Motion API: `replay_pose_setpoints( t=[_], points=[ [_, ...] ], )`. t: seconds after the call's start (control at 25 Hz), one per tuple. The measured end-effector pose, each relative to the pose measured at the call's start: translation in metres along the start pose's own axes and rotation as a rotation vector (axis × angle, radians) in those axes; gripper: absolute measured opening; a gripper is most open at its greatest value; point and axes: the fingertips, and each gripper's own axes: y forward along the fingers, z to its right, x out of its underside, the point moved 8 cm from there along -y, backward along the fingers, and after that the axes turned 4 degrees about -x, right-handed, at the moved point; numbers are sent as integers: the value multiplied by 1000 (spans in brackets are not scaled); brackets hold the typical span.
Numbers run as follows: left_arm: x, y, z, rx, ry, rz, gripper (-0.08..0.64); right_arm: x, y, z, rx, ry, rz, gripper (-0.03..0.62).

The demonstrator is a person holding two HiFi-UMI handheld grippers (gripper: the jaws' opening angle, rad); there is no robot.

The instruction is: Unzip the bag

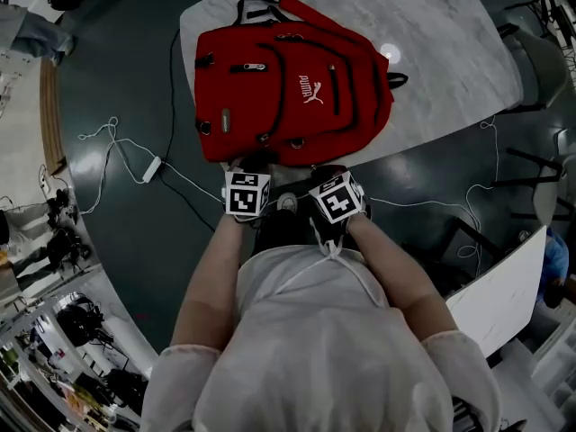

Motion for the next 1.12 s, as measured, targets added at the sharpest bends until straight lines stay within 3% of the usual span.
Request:
replay_pose_setpoints(
  t=[0.28, 1.12],
  points=[
    [2, 2, 6, -98, -25, -11, 20, 13, -13, 33, -12, -61, -27, 28],
    [3, 4, 16, -279, -143, -46, 20, 32, -52, 134, -12, -157, -120, 29]
  ],
)
